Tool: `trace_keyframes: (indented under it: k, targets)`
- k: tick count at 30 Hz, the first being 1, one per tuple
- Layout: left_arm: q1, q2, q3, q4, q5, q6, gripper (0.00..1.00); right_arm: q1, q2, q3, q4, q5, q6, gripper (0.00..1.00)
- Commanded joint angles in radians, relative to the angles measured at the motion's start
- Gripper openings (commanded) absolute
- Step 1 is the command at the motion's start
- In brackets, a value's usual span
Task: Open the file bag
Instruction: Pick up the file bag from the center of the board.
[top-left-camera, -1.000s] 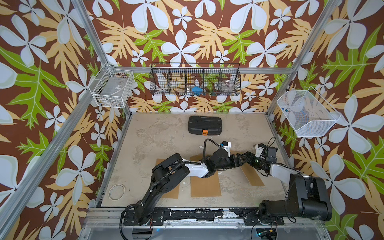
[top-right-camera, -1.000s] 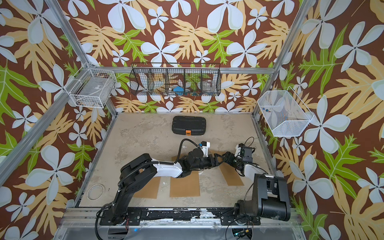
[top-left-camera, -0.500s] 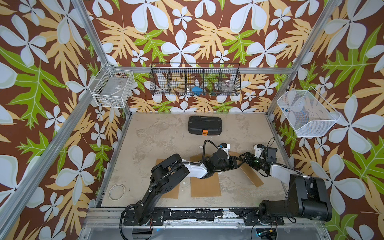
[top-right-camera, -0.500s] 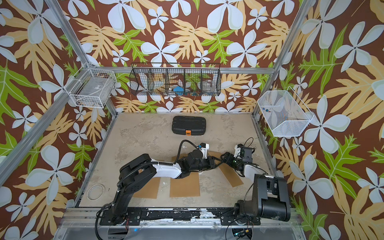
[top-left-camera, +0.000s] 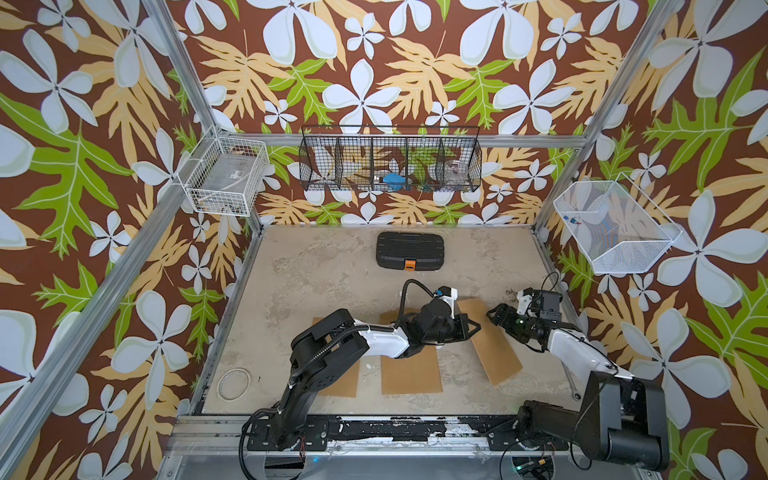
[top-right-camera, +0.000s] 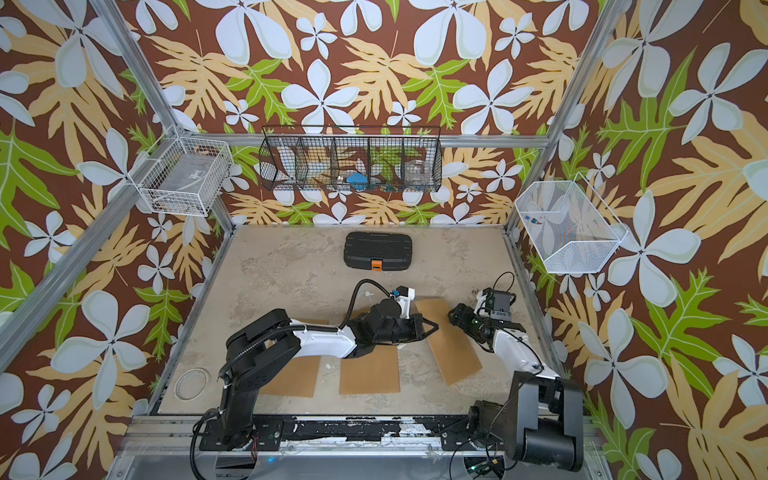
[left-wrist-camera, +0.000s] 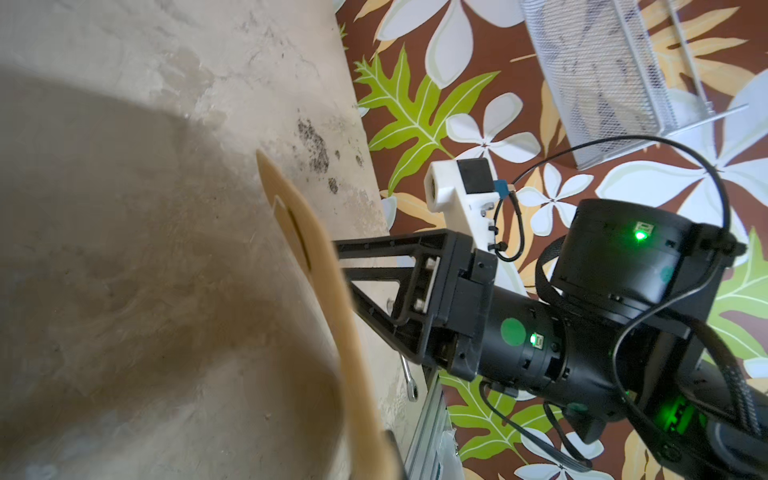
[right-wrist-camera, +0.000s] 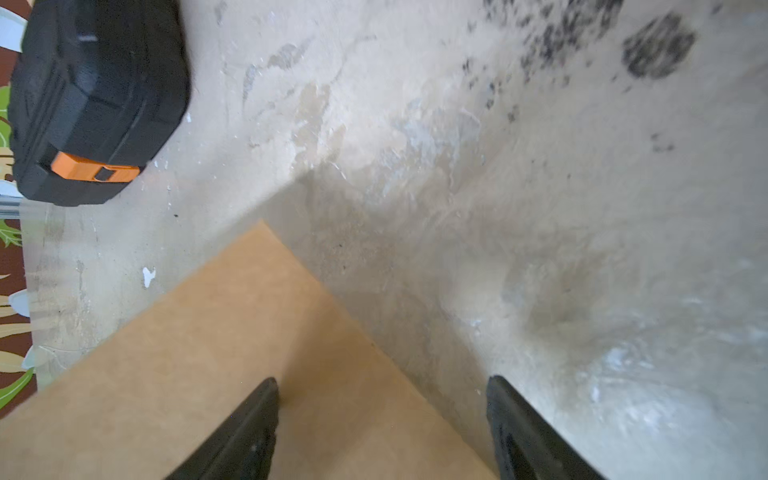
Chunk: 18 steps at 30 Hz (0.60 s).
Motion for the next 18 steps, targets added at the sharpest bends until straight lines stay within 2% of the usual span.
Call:
trace_keyframes:
  k: [1, 6, 10, 14, 18]
  targets:
    - [0.021, -0.046, -0.019, 0.087, 0.046, 0.094, 0.0, -0.002, -0.051, 0.047, -0.13, 0.071, -0.044, 0.79]
    - [0.081, -0.1, -0.022, 0.073, 0.188, 0.201, 0.0, -0.002, -0.115, 0.128, -0.19, 0.056, -0.088, 0.8]
    - [0.115, -0.161, 0.015, -0.082, 0.266, 0.39, 0.0, -0.002, -0.17, 0.169, -0.19, -0.042, -0.121, 0.8]
    - [0.121, -0.254, 0.062, -0.335, 0.235, 0.66, 0.0, -0.002, -0.213, 0.194, -0.169, -0.17, -0.151, 0.8]
    - [0.128, -0.344, 0.078, -0.521, 0.176, 0.85, 0.0, -0.001, -0.237, 0.194, -0.124, -0.29, -0.152, 0.79]
